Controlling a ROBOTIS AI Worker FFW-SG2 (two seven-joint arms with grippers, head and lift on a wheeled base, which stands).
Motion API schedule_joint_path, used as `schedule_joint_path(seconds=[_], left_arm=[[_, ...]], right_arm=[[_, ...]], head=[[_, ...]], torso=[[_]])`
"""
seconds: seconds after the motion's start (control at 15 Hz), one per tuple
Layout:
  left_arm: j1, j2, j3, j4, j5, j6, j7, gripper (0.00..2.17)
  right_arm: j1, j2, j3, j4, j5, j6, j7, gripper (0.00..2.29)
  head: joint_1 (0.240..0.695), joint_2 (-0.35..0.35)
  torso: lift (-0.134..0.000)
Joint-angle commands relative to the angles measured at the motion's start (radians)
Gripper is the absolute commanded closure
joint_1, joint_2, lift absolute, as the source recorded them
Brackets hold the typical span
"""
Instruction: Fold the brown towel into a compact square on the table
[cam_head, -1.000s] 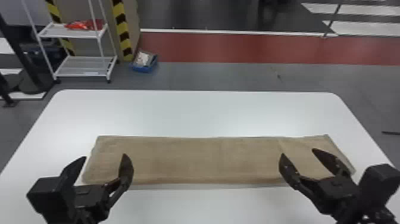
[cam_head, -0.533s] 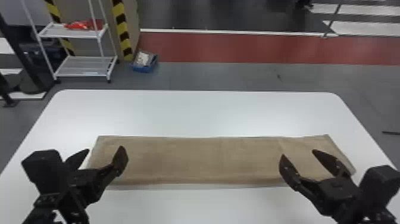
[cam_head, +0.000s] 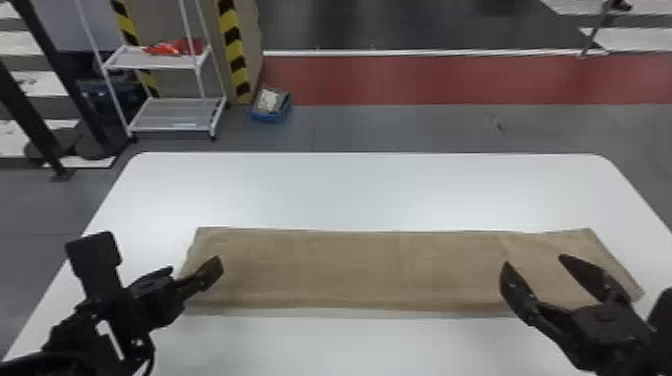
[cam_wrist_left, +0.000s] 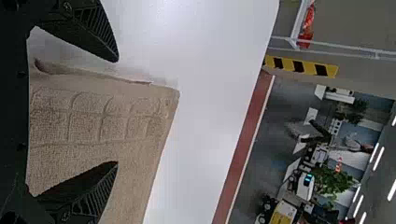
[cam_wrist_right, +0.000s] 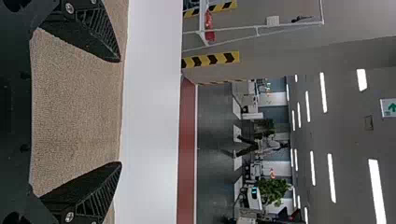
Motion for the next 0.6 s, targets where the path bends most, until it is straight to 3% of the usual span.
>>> schedule_joint_path(seconds=[0.0,0.27,0.33,0.4,0.53], left_arm=[[-0.011,0.001,0.010,0.030,0.000,0.003,-0.005,0.11],[-0.017,0.001,0.003,0.036,-0.003,0.046,-0.027,0.16],[-0.016,0.001,0.001,0.033,-0.003,0.065,-0.045,0.27],[-0.016,0.001,0.004,0.027,-0.006,0.101,-0.079,0.43],[-0.011,0.001,0.006,0.010,-0.014,0.111,-0.129,1.07]], right_arm=[[-0.002,0.005,0.001,-0.002,0.001,0.000,0.000,0.10],[-0.006,0.005,0.004,0.000,0.003,0.003,0.000,0.10],[-0.008,0.005,0.003,0.000,0.003,0.006,0.000,0.10],[-0.009,0.005,0.003,0.002,0.005,0.009,0.000,0.10],[-0.012,0.005,0.001,0.003,0.006,0.009,0.000,0.10]], head=[[0.695,0.039],[0.695,0.044],[0.695,0.041],[0.695,0.038],[0.695,0.018]], torso=[[-0.120],[-0.120],[-0.120],[-0.120],[-0.120]])
